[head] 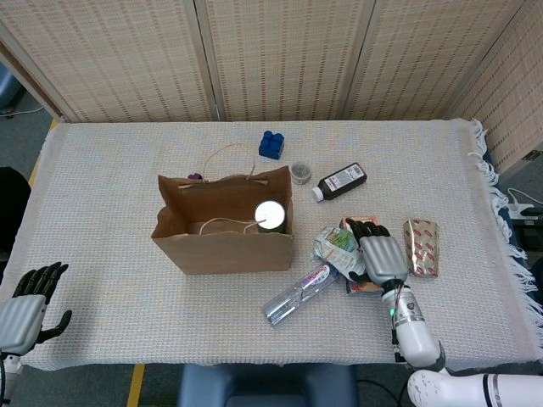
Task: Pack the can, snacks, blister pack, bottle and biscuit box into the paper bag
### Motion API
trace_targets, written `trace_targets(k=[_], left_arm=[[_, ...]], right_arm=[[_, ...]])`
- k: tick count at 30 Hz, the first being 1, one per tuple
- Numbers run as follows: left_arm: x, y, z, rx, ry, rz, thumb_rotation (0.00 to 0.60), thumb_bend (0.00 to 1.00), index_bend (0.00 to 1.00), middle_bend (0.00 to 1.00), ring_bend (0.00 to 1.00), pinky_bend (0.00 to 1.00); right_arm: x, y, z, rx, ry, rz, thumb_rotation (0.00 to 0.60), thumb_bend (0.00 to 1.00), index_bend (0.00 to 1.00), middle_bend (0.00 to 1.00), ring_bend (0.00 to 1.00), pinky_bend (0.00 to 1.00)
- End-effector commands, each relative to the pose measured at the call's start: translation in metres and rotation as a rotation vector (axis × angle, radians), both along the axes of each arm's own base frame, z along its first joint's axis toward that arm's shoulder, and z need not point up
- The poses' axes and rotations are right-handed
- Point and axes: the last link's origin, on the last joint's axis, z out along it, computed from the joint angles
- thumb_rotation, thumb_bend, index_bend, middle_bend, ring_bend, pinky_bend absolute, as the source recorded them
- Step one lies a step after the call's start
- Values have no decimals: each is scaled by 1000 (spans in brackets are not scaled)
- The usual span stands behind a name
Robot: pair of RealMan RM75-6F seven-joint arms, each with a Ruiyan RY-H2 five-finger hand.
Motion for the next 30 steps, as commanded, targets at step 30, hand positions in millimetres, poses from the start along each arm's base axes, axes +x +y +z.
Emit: trace_targets(k=[30], left_arm=[[-6, -5, 9, 15, -10, 27, 600, 398, 0, 0, 0, 13]], right_arm=[[33, -38, -65, -20, -142, -76, 598, 118, 0, 189, 105, 232]])
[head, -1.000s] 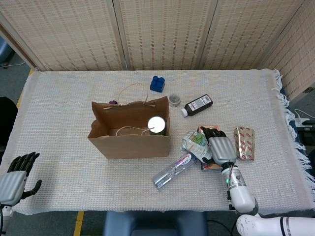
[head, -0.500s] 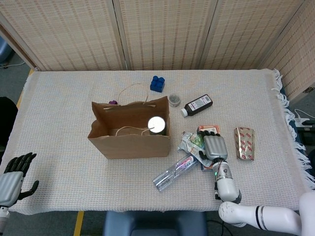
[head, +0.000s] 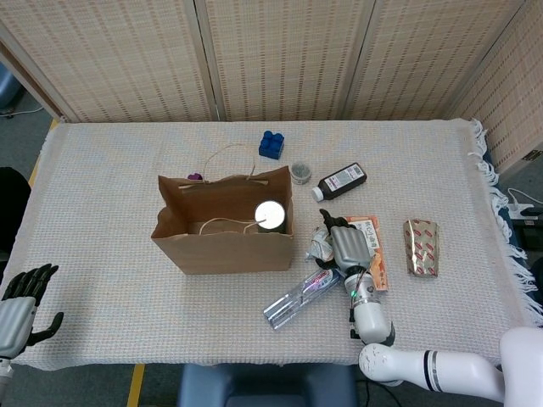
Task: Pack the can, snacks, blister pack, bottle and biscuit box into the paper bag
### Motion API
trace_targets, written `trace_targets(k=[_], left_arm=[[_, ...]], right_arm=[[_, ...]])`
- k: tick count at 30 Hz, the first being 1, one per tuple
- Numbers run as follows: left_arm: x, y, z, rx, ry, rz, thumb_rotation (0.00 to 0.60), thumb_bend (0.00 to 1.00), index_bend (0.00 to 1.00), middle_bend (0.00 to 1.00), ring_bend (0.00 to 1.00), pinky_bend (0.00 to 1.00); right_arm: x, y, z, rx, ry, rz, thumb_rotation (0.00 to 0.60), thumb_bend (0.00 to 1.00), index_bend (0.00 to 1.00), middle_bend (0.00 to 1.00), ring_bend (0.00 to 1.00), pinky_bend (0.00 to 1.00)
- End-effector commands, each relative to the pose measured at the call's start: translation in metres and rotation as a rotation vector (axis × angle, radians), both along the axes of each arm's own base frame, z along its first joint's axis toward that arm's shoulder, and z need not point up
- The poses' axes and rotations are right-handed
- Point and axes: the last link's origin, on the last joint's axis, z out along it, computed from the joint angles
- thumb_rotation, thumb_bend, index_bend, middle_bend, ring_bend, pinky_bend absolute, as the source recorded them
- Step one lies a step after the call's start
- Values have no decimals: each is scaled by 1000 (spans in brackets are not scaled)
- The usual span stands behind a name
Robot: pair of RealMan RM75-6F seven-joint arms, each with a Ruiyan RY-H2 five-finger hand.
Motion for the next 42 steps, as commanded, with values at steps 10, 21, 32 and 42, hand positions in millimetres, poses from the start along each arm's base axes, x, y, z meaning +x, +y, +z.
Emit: trace_targets(k=[10, 21, 32, 42], left_arm=[[0, 0, -1, -6, -4, -1, 600, 397, 0, 0, 0, 13], [0, 1, -1, -12, -11, 4, 600, 398, 0, 0, 0, 13], [0, 0, 0, -10, -12, 1, 600, 399, 0, 0, 0, 13], [0, -2, 1, -4, -9, 4, 600, 403, 1, 0, 0, 13]], right_arm=[[-17, 8, -21, 94, 158, -70, 598, 118, 0, 174, 104, 222], [-23, 3, -23, 65, 240, -77, 593, 210, 184, 250, 274, 452], [-21, 0, -4, -8, 171, -54, 600, 663, 783, 676, 747, 869], [-13, -13, 58, -190, -5, -25, 600, 676, 791, 683, 751, 872]])
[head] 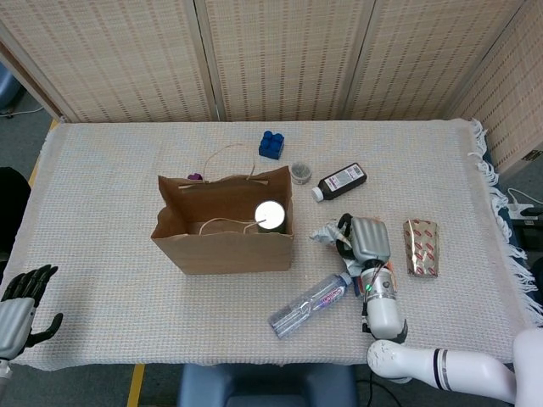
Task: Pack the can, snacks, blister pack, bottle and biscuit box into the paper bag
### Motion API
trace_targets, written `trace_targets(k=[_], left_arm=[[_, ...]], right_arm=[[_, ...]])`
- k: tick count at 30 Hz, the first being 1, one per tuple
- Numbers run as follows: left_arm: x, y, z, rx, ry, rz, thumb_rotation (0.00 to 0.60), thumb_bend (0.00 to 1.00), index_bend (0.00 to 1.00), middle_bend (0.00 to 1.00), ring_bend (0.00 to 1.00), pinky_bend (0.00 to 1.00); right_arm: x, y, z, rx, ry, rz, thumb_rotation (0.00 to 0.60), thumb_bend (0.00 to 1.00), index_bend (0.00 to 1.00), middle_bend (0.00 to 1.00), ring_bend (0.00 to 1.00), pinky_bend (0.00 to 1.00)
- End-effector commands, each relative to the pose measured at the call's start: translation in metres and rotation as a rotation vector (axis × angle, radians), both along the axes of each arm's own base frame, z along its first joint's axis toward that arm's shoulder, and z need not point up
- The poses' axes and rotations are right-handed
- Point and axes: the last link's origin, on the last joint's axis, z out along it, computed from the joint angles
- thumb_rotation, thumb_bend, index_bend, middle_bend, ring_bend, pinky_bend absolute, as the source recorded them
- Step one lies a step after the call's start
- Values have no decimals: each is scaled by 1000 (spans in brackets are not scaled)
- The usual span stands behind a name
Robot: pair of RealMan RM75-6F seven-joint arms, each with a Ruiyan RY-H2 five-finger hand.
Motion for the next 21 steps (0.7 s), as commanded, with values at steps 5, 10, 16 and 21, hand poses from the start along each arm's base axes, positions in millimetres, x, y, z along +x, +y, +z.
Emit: trace_targets(k=[5, 10, 16, 21], left_arm=[[0, 0, 0, 1, 5, -2, 600, 403, 1, 0, 0, 13], [1, 0, -2, -2, 7, -4, 600, 404, 1, 0, 0, 13], [3, 2, -4, -8, 7, -9, 600, 404, 2, 0, 0, 14], [4, 3, -6, -14, 1, -11, 600, 404, 1, 0, 0, 14]], right_arm=[[17, -13, 73, -213, -164, 70, 600, 676, 784, 683, 748, 872], [46, -19, 120, -372, -311, 159, 600, 676, 778, 683, 740, 872], [100, -18, 144, -442, -452, 283, 600, 676, 773, 684, 733, 872], [152, -14, 134, -415, -498, 366, 600, 676, 770, 683, 728, 873]])
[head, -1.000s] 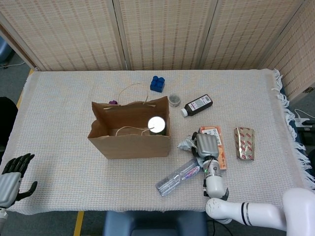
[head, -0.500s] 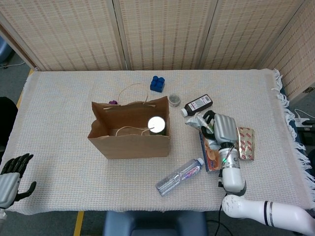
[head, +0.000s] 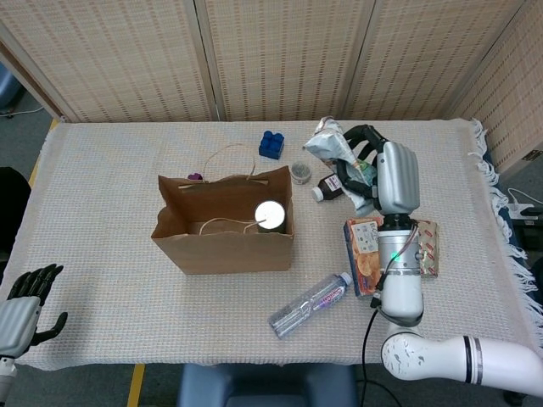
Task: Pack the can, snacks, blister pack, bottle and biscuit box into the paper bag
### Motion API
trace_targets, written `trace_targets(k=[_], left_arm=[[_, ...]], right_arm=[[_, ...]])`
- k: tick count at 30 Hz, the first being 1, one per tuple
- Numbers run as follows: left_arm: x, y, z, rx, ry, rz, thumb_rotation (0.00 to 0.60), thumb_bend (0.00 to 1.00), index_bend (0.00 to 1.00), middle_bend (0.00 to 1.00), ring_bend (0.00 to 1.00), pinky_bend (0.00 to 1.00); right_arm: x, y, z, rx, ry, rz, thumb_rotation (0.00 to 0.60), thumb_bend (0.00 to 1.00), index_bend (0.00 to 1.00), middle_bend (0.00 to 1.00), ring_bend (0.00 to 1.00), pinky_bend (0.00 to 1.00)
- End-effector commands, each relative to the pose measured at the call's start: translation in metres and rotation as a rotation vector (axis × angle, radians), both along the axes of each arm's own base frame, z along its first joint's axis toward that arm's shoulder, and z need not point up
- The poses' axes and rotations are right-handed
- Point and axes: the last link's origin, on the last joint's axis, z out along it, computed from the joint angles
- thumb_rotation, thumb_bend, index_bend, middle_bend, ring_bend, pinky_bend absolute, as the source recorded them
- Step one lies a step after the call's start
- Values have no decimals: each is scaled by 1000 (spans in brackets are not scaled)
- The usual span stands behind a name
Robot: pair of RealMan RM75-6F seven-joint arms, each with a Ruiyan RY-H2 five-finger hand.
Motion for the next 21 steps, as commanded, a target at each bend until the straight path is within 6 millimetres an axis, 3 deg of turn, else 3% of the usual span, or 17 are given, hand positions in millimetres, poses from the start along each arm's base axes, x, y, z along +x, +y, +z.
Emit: trace_targets(k=[1, 5, 11, 17, 21], left_arm=[[0, 0, 0, -2, -2, -1, 600, 404, 1, 0, 0, 14], [-1, 1, 0, -3, -9, 2, 600, 404, 2, 0, 0, 15], [-2, 1, 2, -7, -18, 10, 600, 405, 3, 0, 0, 15], [-3, -1, 5, -2, -28, 12, 600, 404, 3, 0, 0, 15], [-5, -3, 7, 4, -35, 17, 600, 405, 3, 0, 0, 15]], right_arm=[[40, 4, -8, 6, -32, 67, 600, 676, 770, 683, 728, 873], [79, 9, -28, 20, -18, 131, 600, 676, 770, 683, 727, 872], [118, 22, -67, 67, 32, 196, 600, 676, 769, 683, 726, 867], [124, 27, -103, 106, 94, 177, 600, 676, 768, 683, 724, 866], [119, 22, -113, 86, 148, 154, 600, 676, 766, 684, 722, 866]])
